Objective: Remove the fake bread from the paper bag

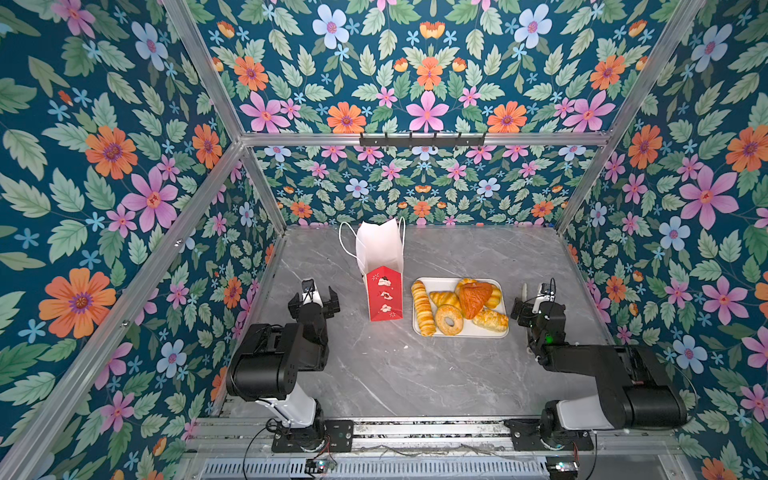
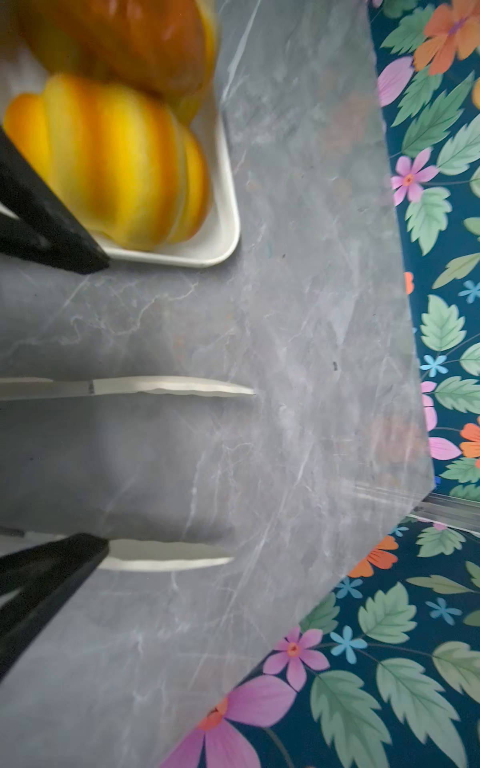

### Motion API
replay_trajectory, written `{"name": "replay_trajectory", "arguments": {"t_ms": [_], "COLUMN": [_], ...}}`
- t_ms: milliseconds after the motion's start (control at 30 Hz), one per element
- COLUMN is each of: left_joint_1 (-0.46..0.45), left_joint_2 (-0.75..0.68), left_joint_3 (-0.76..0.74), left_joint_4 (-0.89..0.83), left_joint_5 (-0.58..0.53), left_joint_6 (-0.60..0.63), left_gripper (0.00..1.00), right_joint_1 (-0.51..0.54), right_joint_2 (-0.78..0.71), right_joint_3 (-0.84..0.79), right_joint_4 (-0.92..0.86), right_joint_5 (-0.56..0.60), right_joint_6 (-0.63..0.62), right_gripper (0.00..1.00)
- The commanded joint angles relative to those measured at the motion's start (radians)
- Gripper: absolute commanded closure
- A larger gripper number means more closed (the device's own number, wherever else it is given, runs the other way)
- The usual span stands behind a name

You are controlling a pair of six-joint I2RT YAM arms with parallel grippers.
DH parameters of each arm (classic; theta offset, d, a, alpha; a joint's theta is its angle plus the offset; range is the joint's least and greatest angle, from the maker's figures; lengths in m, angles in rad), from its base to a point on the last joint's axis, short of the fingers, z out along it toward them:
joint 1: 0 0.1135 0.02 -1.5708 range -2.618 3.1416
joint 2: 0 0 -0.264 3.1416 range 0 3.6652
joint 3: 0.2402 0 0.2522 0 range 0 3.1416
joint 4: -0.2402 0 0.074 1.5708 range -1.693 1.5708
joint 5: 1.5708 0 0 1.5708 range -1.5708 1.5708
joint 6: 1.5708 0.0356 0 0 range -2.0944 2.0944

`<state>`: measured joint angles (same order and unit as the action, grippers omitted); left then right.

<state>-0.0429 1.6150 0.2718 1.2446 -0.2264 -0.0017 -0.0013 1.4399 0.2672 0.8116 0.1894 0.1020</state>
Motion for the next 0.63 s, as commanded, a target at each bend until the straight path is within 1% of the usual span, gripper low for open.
{"name": "replay_trajectory", "arguments": {"t_ms": [0, 33, 67, 100, 133, 167, 200, 267, 333, 400, 467, 600], "left_joint_1": [0.001, 0.001, 0.001, 0.001, 0.001, 0.001, 0.0, 0.001, 0.001, 0.001, 0.0, 0.001], "left_joint_2": [0.002, 0.001, 0.0, 0.002, 0.002, 0.001, 0.002, 0.001, 0.002, 0.005, 0.005, 0.002], "left_joint_3": [0.001, 0.001, 0.001, 0.001, 0.001, 0.001, 0.001, 0.001, 0.001, 0.008, 0.01, 0.001], "left_joint_4": [0.038, 0.037, 0.036, 0.038, 0.036, 0.036, 0.036, 0.037, 0.036, 0.026, 0.023, 0.038], "left_joint_5": [0.01, 0.011, 0.01, 0.01, 0.011, 0.01, 0.01, 0.01, 0.01, 0.012, 0.013, 0.012], "left_joint_6": [-0.006, -0.007, -0.006, -0.006, -0.006, -0.007, -0.006, -0.005, -0.006, -0.006, -0.007, -0.006], "left_gripper": [0.0, 0.0, 0.0, 0.0, 0.0, 0.0, 0.0, 0.0, 0.0, 0.0, 0.0, 0.0], "right_joint_1": [0.003, 0.004, 0.004, 0.005, 0.004, 0.005, 0.004, 0.005, 0.004, 0.005, 0.004, 0.004], "right_joint_2": [0.021, 0.017, -0.013, -0.001, 0.021, 0.008, -0.012, 0.015, -0.009, 0.006, -0.004, 0.0], "right_joint_3": [0.015, 0.014, 0.028, 0.026, 0.017, 0.021, 0.031, 0.017, 0.028, 0.023, 0.027, 0.024], "right_joint_4": [0.161, 0.176, 0.087, 0.099, 0.17, 0.144, 0.076, 0.153, 0.087, 0.13, 0.099, 0.114], "right_joint_5": [0.022, 0.024, 0.02, 0.02, 0.025, 0.023, 0.021, 0.025, 0.022, 0.024, 0.023, 0.025], "right_joint_6": [-0.016, -0.019, -0.002, -0.006, -0.02, -0.013, 0.001, -0.014, -0.003, -0.013, -0.006, -0.011], "right_gripper": [0.01, 0.01, 0.01, 0.01, 0.01, 0.01, 0.01, 0.01, 0.01, 0.01, 0.01, 0.01]}}
